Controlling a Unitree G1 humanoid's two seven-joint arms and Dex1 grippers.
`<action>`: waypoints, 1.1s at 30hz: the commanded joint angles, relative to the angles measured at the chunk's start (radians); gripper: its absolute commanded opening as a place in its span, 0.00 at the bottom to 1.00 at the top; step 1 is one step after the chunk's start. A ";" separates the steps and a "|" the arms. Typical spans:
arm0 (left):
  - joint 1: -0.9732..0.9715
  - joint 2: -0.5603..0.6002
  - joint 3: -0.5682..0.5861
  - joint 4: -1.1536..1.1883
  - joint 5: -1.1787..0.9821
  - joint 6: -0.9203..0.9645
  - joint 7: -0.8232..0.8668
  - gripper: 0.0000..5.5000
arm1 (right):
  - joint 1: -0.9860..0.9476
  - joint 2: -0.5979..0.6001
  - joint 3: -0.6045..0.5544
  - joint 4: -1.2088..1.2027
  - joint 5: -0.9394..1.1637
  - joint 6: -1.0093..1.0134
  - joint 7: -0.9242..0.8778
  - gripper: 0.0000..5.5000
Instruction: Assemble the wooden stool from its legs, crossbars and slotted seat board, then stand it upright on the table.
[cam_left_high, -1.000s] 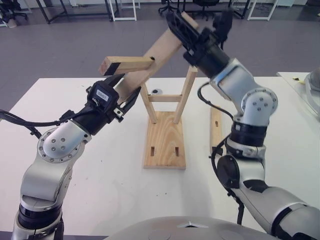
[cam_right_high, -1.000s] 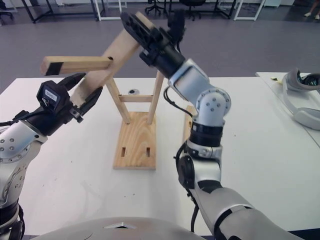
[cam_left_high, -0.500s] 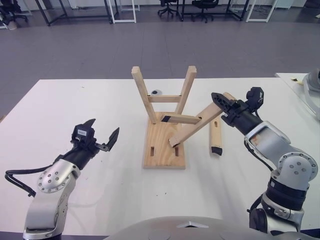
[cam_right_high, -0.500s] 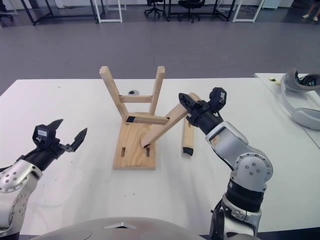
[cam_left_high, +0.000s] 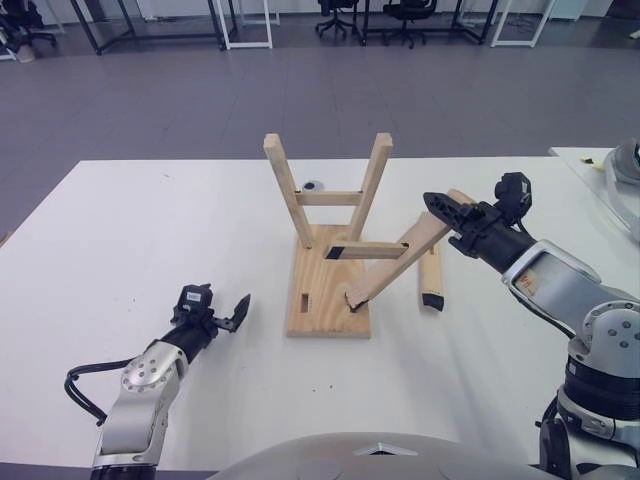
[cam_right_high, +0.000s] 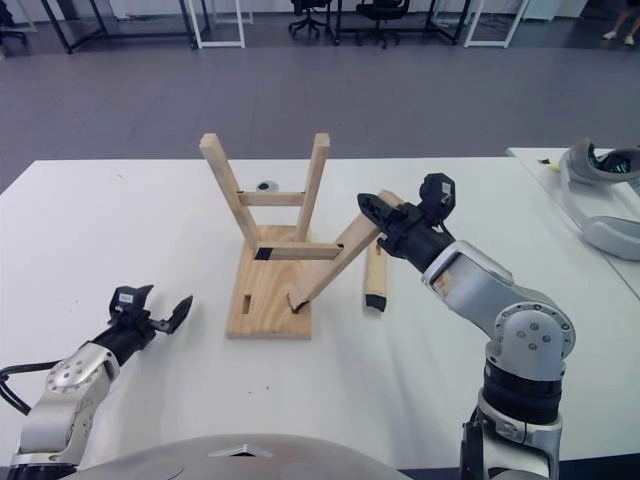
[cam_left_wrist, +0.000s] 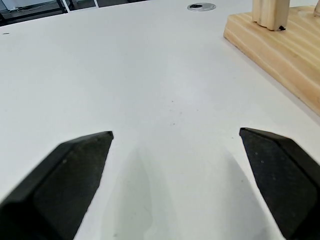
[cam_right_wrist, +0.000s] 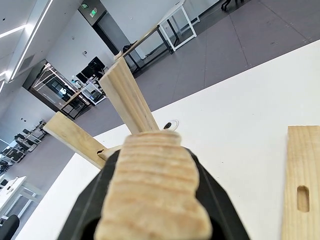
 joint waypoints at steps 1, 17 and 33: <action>-0.018 0.002 0.011 -0.016 0.000 0.015 0.009 0.85 | 0.039 -0.060 0.073 0.020 -0.053 0.054 -0.129 0.19; -0.052 -0.020 0.030 -0.088 -0.027 0.076 0.051 0.85 | -0.066 -0.192 0.339 0.084 -0.606 -0.113 0.214 0.20; -0.061 -0.026 0.028 -0.080 -0.009 0.095 0.059 0.85 | 0.134 -0.086 0.332 0.137 -0.697 -0.053 0.330 0.20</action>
